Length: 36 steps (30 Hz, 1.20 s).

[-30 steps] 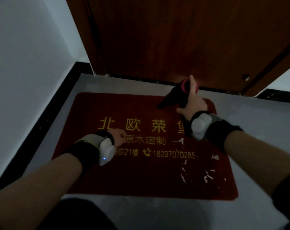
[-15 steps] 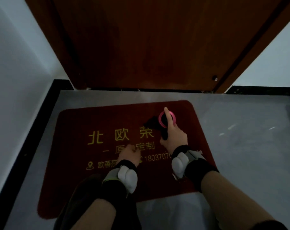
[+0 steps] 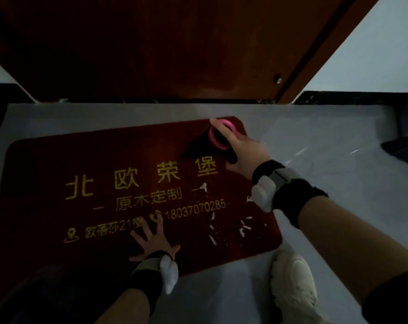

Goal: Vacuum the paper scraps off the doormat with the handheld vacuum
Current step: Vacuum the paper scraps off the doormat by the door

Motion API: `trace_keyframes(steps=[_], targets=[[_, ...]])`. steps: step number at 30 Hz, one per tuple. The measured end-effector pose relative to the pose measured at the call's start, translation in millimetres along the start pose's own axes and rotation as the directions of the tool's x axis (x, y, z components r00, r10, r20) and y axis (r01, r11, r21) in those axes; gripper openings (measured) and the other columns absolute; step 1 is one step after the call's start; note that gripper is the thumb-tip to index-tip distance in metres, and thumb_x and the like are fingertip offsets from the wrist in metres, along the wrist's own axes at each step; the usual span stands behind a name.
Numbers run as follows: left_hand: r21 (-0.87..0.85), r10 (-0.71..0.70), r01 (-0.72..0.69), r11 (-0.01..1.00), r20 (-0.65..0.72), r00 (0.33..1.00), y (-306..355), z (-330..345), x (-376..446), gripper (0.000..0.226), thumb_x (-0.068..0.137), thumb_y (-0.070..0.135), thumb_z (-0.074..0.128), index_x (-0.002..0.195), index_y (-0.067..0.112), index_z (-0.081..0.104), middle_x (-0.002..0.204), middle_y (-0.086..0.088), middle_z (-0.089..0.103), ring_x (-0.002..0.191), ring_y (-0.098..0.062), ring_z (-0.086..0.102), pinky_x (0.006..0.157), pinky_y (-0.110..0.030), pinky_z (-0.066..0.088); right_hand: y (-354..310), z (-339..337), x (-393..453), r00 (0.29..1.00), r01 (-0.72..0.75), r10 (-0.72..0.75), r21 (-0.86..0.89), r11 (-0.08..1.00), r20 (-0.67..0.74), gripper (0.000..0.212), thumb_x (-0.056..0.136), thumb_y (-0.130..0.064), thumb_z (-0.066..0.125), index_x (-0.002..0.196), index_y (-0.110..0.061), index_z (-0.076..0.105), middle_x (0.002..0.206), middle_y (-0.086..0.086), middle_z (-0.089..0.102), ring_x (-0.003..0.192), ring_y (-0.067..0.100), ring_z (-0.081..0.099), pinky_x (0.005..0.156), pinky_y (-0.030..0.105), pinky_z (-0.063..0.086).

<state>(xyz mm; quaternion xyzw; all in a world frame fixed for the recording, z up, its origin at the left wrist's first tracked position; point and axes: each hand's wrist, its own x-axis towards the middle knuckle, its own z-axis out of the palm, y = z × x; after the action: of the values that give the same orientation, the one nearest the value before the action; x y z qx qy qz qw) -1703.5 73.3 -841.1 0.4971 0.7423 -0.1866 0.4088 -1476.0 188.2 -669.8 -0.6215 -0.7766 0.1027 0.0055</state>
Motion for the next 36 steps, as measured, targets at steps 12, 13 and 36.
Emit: trace_keyframes(steps=[12, 13, 36], targets=[[0.026, 0.025, -0.024, 0.999, -0.013, 1.000, -2, 2, 0, 0.111, 0.076, 0.049, 0.071, 0.143, 0.046, -0.018, 0.150, -0.004, -0.036, 0.140, -0.041, -0.022, 0.100, -0.073, 0.025, 77, -1, -84, 0.815, -0.535, 0.576, 0.311, 0.786, -0.055, 0.115, 0.074, -0.006, 0.072, 0.147, -0.042, -0.009, 0.082, 0.007, 0.052, 0.070, 0.031, 0.057, 0.063, 0.037, 0.048], [0.027, 0.032, -0.031, 0.999, -0.013, 0.999, -3, 2, 2, 0.111, 0.076, 0.049, 0.071, 0.143, 0.046, -0.017, 0.150, -0.004, -0.035, 0.140, -0.041, -0.022, 0.101, -0.073, 0.024, 71, 7, -93, 0.777, -0.562, 0.626, 0.374, 0.738, -0.067, 0.116, 0.074, -0.006, 0.072, 0.147, -0.042, -0.009, 0.081, 0.006, 0.052, 0.068, 0.029, 0.056, 0.062, 0.036, 0.047], [0.043, 0.029, -0.027, 0.999, -0.040, 0.999, -5, 8, 9, 0.111, 0.076, 0.048, 0.072, 0.144, 0.043, -0.016, 0.153, -0.006, -0.029, 0.140, -0.044, -0.019, 0.107, -0.067, 0.022, 81, 11, -125, 0.583, -0.672, 0.789, 0.432, 0.602, -0.193, 0.110, 0.076, -0.014, 0.072, 0.150, -0.039, -0.004, 0.086, 0.006, 0.054, 0.069, 0.022, 0.047, 0.063, 0.032, 0.040]])
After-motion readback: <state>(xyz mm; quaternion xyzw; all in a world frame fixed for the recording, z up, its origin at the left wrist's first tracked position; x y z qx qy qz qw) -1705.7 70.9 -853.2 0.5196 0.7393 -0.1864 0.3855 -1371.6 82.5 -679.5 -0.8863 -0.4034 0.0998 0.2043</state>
